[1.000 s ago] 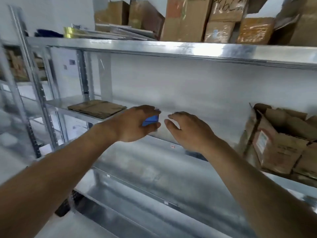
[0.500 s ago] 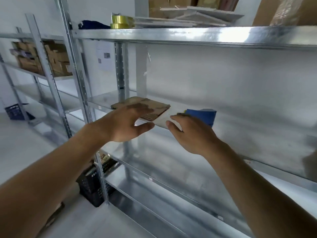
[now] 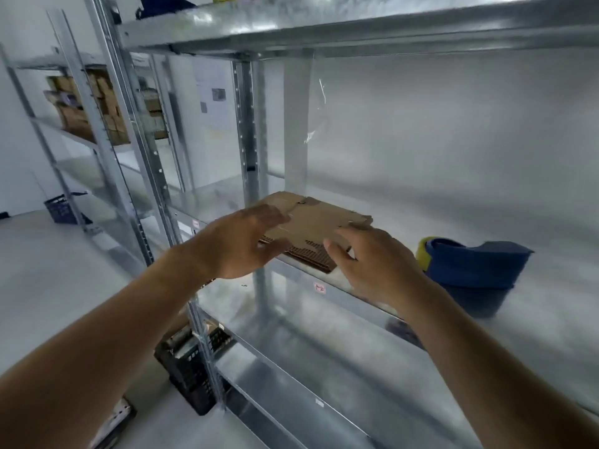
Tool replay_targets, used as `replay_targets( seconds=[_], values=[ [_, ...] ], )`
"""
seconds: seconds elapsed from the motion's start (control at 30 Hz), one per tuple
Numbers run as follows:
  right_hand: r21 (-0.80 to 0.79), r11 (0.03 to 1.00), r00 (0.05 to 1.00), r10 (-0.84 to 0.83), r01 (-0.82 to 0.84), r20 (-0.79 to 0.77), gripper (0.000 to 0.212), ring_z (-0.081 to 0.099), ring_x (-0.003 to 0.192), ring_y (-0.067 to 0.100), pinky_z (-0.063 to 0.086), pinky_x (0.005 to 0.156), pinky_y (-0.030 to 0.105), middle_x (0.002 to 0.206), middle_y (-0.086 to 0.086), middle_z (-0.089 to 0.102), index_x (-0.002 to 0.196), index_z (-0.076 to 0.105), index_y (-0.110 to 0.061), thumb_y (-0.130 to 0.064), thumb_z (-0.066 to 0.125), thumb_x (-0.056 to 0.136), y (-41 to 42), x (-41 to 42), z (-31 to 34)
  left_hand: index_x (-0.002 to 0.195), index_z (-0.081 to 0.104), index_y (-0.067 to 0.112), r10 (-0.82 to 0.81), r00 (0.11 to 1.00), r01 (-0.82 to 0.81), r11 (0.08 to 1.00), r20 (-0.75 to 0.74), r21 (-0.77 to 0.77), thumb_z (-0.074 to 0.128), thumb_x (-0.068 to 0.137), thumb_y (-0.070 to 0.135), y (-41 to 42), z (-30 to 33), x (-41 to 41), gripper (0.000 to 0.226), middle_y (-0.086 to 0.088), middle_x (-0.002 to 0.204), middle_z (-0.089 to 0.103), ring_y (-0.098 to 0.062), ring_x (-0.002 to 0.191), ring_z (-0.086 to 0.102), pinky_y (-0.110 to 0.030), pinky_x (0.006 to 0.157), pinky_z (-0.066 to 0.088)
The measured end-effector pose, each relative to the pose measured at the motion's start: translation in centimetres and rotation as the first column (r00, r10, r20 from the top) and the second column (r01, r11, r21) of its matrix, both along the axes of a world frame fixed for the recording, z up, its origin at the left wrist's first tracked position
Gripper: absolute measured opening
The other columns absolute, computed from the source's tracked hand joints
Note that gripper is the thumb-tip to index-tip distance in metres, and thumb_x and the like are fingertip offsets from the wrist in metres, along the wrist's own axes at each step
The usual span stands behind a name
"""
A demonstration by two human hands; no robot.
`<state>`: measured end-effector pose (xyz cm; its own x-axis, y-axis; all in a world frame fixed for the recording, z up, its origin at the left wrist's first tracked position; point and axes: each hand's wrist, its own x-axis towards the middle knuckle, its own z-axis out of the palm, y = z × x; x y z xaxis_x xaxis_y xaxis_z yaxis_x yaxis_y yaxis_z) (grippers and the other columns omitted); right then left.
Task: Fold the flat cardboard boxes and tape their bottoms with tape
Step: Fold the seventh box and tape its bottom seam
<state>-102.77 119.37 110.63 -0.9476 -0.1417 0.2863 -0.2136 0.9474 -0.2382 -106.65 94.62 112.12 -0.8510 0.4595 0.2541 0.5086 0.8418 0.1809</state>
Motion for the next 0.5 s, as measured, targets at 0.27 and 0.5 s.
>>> replay_targets(
  seconds=[0.27,0.5],
  values=[
    [-0.035,0.992,0.981,-0.118,0.125,0.154,0.05,0.061,0.115,0.029,0.051,0.093,0.041,0.131,0.004,0.063,0.131,0.061,-0.022,-0.058,0.04,0.104,-0.5,-9.9,-2.4,0.157,0.04,0.033,-0.018,0.995,0.023,0.998,0.095,-0.05,0.051,0.103,0.056,-0.7,-2.5,-11.7,0.06,0.011,0.162,0.039,-0.013,0.145,0.042,-0.039,0.117,0.037],
    [-0.048,0.947,0.919,-0.296,0.318,0.26,0.053,0.061,0.116,0.027,0.047,0.093,0.04,0.13,0.005,0.063,0.136,0.057,-0.021,-0.06,0.043,0.103,-2.6,-13.9,-3.2,0.161,0.008,0.034,-0.064,0.983,0.111,0.953,0.172,-0.283,0.027,0.101,0.071,-1.8,-4.7,-20.3,0.073,-0.006,0.164,0.032,-0.026,0.148,0.037,-0.049,0.116,0.042]
  ],
)
